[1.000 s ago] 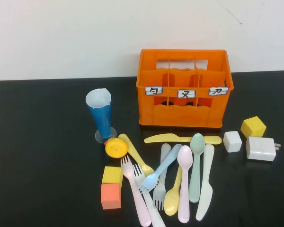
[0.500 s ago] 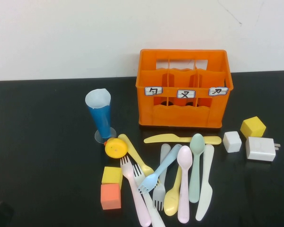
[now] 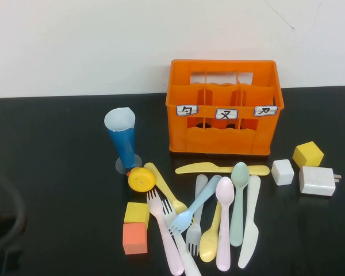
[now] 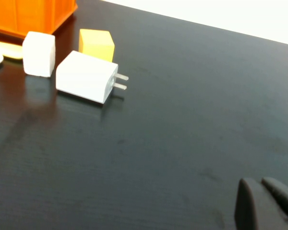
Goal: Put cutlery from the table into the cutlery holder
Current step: Pick up the spoon
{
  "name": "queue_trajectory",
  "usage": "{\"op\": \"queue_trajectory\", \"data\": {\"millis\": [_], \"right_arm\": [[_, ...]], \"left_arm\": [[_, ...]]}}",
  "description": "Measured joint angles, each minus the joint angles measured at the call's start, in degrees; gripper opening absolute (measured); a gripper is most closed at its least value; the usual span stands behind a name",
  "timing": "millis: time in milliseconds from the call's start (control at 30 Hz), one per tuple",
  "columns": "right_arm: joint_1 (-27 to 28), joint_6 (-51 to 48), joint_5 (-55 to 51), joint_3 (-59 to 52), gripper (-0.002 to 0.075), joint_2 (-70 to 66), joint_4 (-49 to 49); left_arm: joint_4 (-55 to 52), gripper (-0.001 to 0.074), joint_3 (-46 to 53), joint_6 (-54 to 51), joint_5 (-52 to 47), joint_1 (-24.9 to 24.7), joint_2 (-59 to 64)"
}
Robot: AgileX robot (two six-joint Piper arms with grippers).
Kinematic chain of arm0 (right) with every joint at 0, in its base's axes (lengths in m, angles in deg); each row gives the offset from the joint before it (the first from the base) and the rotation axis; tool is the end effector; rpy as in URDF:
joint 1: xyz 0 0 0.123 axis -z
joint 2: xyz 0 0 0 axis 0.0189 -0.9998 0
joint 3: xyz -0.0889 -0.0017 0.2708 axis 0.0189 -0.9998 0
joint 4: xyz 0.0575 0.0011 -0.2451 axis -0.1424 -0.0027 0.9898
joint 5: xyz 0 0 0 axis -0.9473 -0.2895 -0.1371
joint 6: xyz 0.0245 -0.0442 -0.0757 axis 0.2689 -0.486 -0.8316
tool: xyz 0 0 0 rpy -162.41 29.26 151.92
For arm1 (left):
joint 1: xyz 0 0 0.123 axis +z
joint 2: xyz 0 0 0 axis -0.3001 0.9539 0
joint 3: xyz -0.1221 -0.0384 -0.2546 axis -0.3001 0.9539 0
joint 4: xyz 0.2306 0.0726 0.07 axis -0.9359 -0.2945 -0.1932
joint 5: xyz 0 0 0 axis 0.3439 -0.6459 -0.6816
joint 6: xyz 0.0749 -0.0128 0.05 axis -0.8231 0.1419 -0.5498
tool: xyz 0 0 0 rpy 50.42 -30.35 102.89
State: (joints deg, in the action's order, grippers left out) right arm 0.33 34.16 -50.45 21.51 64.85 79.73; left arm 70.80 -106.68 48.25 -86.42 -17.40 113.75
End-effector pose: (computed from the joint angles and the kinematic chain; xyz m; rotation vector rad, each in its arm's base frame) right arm 0.0532 -0.0022 0.1756 -0.2078 1.8273 -0.1874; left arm 0.1262 -0.0325 0.3215 0.3242 2.3094 -0.3709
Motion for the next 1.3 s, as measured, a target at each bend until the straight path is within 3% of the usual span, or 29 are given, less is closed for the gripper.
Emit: {"op": "queue_trajectory", "data": {"millis": [133,533,667,933,1300], "right_arm": [[0.0,0.0,0.0,0.0,-0.0003,0.0,0.0],[0.0,0.0,0.0,0.0,-0.0003,0.0,0.0],[0.0,0.0,0.0,0.0,-0.0003,0.0,0.0],[0.0,0.0,0.0,0.0,-0.0003,0.0,0.0],[0.0,0.0,0.0,0.0,-0.0003,0.0,0.0]], "left_arm": [[-4.68,-0.0001,-4.91,-0.65,-1.48,-4.1,7.42],[-16.44,0.0,-17.41,13.15,-0.73,-32.93,28.5],[-18.69,0.0062,-23.0,14.02,-0.61,-39.04,37.74],[-19.75,0.0347,-36.75,18.93,-1.16,-44.44,54.47],[-24.43,0.0368,-48.1,31.24,-1.09,-45.66,69.04]]}}
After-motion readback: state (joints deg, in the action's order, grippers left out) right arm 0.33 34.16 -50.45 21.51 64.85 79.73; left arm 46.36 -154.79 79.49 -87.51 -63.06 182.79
